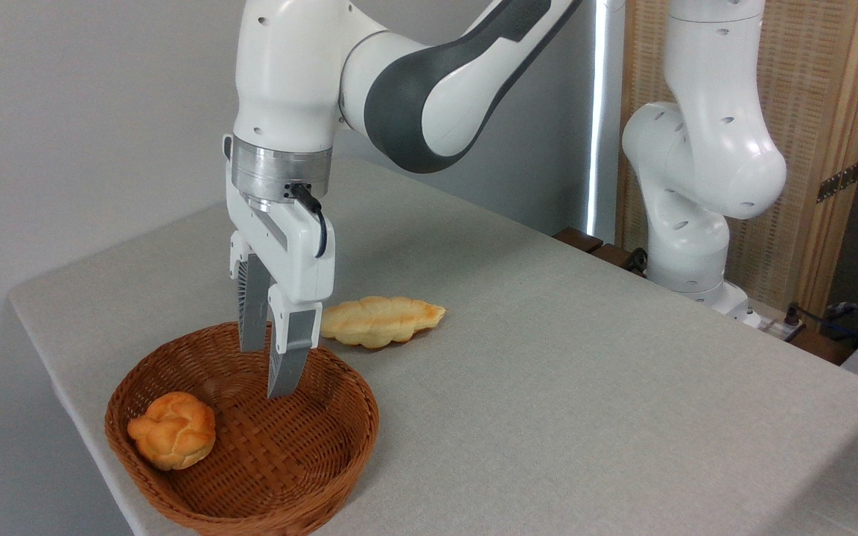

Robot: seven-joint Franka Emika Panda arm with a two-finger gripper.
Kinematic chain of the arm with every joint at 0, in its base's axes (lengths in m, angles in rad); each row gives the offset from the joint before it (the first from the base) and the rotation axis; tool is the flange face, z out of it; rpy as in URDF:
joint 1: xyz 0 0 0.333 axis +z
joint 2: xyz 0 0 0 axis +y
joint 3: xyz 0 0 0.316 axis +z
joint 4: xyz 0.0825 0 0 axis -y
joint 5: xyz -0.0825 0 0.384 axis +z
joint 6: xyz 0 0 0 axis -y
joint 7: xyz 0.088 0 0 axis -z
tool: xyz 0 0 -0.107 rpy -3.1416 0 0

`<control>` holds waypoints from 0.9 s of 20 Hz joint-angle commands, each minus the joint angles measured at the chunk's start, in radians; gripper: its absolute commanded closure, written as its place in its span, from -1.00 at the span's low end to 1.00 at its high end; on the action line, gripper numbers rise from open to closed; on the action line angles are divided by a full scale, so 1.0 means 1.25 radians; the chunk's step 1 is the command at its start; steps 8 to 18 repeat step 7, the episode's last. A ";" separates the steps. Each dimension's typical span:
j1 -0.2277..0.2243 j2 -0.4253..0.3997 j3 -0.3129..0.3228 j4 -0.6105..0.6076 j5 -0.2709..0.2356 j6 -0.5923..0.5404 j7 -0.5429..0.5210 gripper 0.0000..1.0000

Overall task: Put bread into the basket
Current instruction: 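Lower the bun into the basket and open the gripper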

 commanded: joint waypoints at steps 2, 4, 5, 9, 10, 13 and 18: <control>-0.006 -0.002 0.010 0.006 -0.014 0.000 -0.008 -1.00; -0.006 -0.002 0.010 0.006 -0.014 -0.001 -0.007 -1.00; -0.006 -0.002 0.010 0.006 -0.012 -0.002 -0.006 -1.00; -0.006 -0.002 0.010 0.005 -0.012 -0.002 -0.008 -1.00; -0.006 -0.002 0.010 0.005 -0.012 -0.002 -0.008 -1.00; -0.006 -0.002 0.010 0.005 -0.012 -0.002 -0.008 -1.00; -0.006 -0.002 0.010 0.005 -0.012 -0.002 -0.008 -1.00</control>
